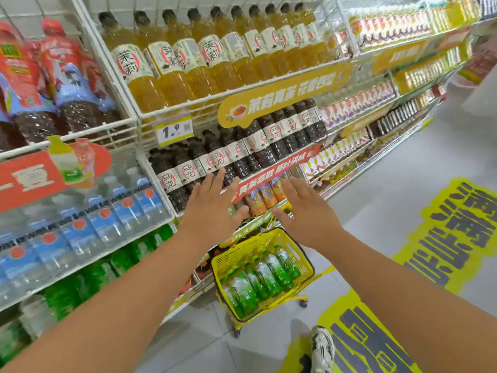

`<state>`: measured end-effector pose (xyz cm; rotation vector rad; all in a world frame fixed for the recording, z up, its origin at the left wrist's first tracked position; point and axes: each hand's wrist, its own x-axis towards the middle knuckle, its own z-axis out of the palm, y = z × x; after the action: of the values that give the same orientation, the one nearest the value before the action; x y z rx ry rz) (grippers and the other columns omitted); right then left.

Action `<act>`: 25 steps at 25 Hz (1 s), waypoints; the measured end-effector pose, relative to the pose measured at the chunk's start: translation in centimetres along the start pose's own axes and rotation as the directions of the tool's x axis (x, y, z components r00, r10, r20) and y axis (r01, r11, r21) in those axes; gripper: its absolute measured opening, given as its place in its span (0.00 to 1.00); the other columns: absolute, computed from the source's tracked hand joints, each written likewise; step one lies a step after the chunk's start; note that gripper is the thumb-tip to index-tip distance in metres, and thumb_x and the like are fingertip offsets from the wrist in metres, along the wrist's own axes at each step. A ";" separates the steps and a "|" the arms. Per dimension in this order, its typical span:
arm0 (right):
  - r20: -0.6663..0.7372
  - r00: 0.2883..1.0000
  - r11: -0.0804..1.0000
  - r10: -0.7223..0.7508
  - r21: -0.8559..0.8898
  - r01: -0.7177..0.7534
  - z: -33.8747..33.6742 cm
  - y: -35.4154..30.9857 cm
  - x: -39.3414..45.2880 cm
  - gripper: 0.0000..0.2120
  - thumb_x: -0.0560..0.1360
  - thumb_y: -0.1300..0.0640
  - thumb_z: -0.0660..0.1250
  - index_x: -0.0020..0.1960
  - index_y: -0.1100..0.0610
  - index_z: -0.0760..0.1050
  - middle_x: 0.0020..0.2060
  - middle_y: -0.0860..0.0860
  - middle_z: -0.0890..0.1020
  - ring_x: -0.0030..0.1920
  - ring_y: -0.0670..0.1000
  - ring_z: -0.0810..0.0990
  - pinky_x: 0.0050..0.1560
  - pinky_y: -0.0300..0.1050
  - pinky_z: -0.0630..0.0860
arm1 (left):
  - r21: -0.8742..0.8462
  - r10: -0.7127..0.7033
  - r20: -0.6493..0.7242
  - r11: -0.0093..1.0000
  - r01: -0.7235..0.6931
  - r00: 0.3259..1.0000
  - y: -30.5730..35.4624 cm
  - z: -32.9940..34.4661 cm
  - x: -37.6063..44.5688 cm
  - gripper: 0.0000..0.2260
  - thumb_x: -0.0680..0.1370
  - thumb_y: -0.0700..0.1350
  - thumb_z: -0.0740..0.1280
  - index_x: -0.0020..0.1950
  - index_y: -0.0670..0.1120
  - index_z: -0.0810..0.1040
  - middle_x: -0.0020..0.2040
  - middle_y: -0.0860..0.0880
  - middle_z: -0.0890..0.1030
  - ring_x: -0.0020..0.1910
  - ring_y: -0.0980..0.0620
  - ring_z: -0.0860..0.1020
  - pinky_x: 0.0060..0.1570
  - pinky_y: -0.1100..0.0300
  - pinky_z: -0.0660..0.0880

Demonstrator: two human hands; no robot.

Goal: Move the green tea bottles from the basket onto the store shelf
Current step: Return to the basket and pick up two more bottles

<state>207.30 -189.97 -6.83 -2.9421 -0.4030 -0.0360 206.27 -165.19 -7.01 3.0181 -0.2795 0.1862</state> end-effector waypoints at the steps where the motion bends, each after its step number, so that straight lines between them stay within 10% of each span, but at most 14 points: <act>1: 0.023 0.999 1.000 -0.023 0.003 0.023 0.5 1.5 1.3 0.36 0.83 0.35 0.50 0.84 0.50 0.46 0.84 0.51 0.49 0.83 0.53 0.45 0.81 0.54 0.48 | 0.006 -0.030 0.008 1.000 0.030 1.000 0.8 0.8 1.0 0.33 0.81 0.68 0.49 0.83 0.56 0.50 0.84 0.47 0.45 0.82 0.43 0.46 0.79 0.41 0.49; 13: 0.195 0.906 0.923 -0.376 -0.010 0.385 6.1 13.9 14.0 0.36 0.83 0.35 0.50 0.84 0.52 0.47 0.84 0.52 0.50 0.83 0.54 0.46 0.80 0.54 0.47 | 0.013 -0.454 0.072 0.891 0.454 0.888 9.5 8.8 8.6 0.34 0.81 0.67 0.52 0.84 0.55 0.50 0.84 0.45 0.46 0.82 0.41 0.48 0.79 0.41 0.51; 25: 0.391 0.840 0.926 -0.376 0.128 0.355 22.0 14.4 15.0 0.38 0.82 0.36 0.55 0.84 0.54 0.49 0.83 0.53 0.53 0.83 0.55 0.50 0.80 0.55 0.56 | -0.009 -0.612 0.297 0.766 0.643 0.733 8.6 25.1 5.0 0.39 0.80 0.70 0.53 0.83 0.56 0.39 0.84 0.47 0.42 0.82 0.42 0.47 0.77 0.42 0.53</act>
<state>225.60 -195.89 -30.21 -2.7604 -1.0077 0.5440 212.31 -177.32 -30.31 2.8156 0.7022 -0.3072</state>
